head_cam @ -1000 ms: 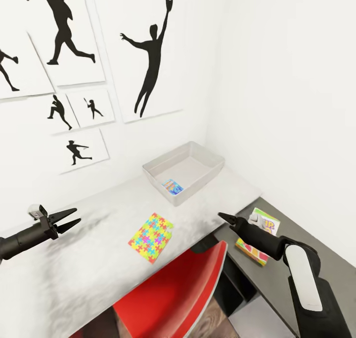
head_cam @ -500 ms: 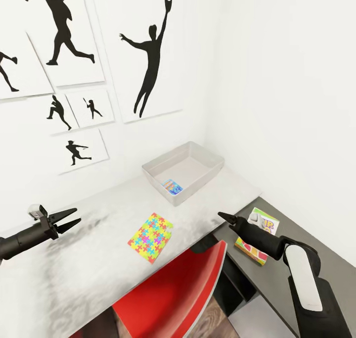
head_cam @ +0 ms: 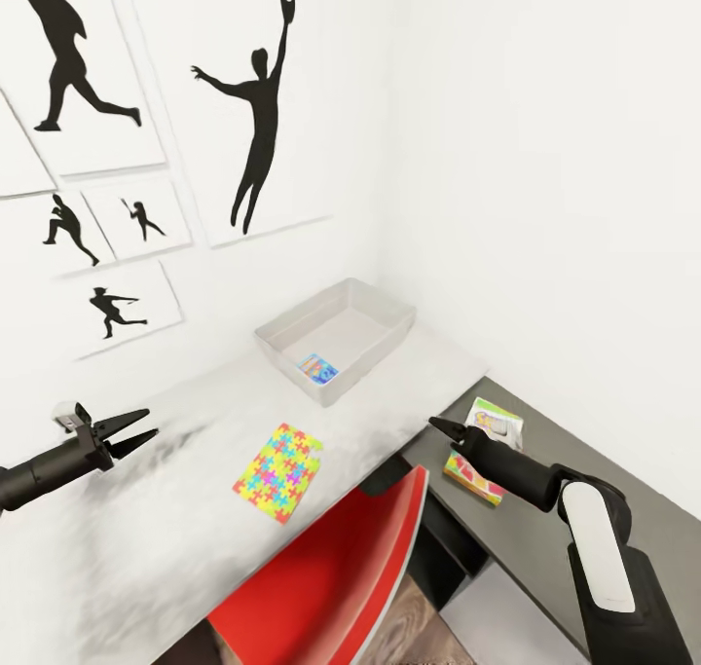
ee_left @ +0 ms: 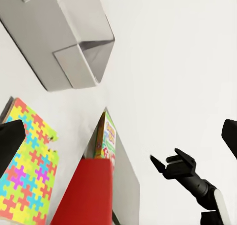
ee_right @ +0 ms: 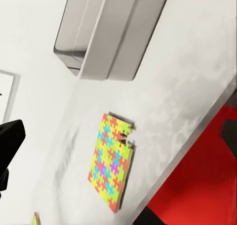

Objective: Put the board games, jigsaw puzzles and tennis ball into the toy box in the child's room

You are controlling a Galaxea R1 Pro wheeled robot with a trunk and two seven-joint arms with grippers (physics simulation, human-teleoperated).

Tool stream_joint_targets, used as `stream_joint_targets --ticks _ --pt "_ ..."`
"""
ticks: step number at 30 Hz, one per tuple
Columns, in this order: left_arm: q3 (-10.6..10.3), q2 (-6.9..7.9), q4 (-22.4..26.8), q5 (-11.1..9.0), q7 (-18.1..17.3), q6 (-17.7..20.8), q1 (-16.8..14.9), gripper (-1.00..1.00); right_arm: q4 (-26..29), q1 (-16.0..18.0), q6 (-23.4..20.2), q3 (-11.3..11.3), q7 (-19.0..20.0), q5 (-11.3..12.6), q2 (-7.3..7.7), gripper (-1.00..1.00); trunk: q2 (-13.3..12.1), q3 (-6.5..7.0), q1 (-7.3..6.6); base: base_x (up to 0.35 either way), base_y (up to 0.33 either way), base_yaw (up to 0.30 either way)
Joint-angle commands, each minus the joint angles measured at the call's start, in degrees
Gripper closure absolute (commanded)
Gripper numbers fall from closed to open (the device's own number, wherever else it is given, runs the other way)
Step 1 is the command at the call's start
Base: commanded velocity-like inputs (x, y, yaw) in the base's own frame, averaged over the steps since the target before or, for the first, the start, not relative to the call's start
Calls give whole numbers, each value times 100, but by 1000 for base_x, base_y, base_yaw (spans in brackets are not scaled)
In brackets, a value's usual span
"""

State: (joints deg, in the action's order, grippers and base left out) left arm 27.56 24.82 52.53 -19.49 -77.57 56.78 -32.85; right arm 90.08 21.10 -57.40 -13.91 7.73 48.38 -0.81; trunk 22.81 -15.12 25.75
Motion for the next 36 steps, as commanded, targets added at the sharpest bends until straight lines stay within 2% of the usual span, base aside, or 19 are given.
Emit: stream_joint_targets --ticks 1,17,36 --pt "9 7 1 -11 -22 53 -2 -100 0 8 -34 -15 59 -56 -7 -100 11 -10 3 0 4 -276" --pt "60 139 11 -16 -166 61 -2 -100 0 8 -33 -8 82 -56 -7 -100 11 49 3 -103 52 -263" --pt "65 146 11 -11 -171 61 -2 -100 0 8 -33 -6 141 -56 -7 -100 11 208 3 -9 3 -114"
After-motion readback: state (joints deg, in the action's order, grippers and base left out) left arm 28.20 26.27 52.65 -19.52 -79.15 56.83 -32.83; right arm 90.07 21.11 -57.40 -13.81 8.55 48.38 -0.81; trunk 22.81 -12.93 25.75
